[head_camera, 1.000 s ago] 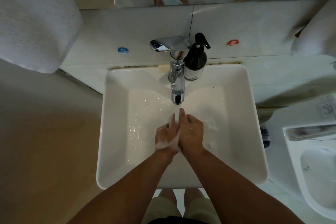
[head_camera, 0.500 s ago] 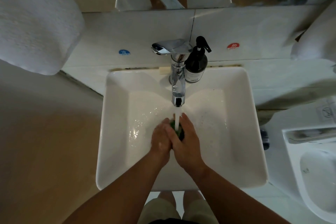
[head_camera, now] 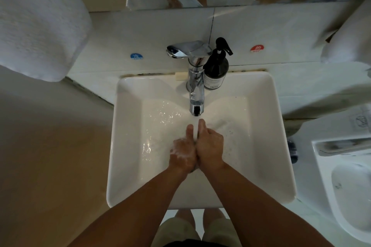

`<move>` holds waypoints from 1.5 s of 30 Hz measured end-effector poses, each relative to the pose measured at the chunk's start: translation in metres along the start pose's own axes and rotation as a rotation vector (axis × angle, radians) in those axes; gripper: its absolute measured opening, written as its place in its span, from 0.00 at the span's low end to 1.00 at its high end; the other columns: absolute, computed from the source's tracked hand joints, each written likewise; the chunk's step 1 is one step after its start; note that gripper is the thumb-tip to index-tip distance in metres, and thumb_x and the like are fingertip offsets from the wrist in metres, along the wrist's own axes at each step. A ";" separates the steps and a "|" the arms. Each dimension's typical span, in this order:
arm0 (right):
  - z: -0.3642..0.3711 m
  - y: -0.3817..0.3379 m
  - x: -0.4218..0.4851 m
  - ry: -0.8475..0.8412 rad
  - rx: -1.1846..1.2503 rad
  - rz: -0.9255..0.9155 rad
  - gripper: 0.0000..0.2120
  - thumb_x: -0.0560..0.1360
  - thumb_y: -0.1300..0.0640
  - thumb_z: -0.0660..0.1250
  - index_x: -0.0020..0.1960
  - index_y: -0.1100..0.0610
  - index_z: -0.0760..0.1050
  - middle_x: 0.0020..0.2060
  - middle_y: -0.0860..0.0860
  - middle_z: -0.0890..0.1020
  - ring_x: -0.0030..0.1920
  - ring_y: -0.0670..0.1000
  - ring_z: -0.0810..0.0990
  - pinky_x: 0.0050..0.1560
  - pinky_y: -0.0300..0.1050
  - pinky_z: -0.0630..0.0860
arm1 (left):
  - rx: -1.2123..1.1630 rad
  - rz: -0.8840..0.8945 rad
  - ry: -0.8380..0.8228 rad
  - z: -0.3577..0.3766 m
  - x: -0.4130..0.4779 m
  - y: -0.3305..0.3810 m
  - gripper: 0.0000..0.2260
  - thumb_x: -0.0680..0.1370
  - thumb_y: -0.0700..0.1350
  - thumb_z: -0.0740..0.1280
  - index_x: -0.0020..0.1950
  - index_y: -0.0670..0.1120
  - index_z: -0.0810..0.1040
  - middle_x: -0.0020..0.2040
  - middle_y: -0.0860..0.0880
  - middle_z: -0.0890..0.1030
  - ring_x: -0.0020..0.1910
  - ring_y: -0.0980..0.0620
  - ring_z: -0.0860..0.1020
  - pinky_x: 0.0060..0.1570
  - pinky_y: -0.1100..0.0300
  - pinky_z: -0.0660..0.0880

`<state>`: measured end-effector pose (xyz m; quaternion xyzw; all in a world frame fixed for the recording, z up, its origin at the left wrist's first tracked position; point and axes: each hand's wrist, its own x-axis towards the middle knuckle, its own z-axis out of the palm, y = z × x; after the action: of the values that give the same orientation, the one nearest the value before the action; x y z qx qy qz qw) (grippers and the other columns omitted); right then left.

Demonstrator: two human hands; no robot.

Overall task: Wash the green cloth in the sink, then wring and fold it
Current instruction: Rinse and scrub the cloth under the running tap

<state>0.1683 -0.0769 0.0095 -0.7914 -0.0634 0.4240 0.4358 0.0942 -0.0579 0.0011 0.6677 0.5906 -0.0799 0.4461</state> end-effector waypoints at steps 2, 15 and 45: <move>-0.005 -0.002 0.001 -0.008 0.247 0.204 0.21 0.84 0.47 0.56 0.56 0.63 0.79 0.42 0.58 0.85 0.47 0.59 0.84 0.54 0.54 0.79 | 0.179 0.158 0.112 -0.001 0.000 -0.003 0.28 0.82 0.63 0.48 0.65 0.45 0.75 0.48 0.43 0.84 0.46 0.44 0.82 0.50 0.51 0.78; -0.023 0.037 -0.021 -0.321 -0.210 -0.390 0.24 0.77 0.37 0.62 0.72 0.39 0.66 0.73 0.48 0.71 0.71 0.48 0.71 0.71 0.50 0.71 | -1.259 -0.352 -0.102 -0.005 -0.011 0.008 0.13 0.84 0.49 0.60 0.54 0.45 0.82 0.49 0.43 0.86 0.47 0.45 0.85 0.39 0.54 0.80; -0.025 0.040 -0.013 -0.282 -0.387 -0.611 0.16 0.79 0.40 0.63 0.60 0.48 0.77 0.53 0.43 0.82 0.54 0.41 0.80 0.60 0.42 0.78 | -1.349 -0.599 -0.264 -0.010 -0.019 0.015 0.25 0.83 0.61 0.55 0.68 0.44 0.74 0.66 0.41 0.78 0.65 0.40 0.75 0.57 0.49 0.71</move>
<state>0.1670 -0.1236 -0.0059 -0.7376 -0.4344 0.3593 0.3718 0.0971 -0.0637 0.0263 0.0448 0.6095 0.1021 0.7849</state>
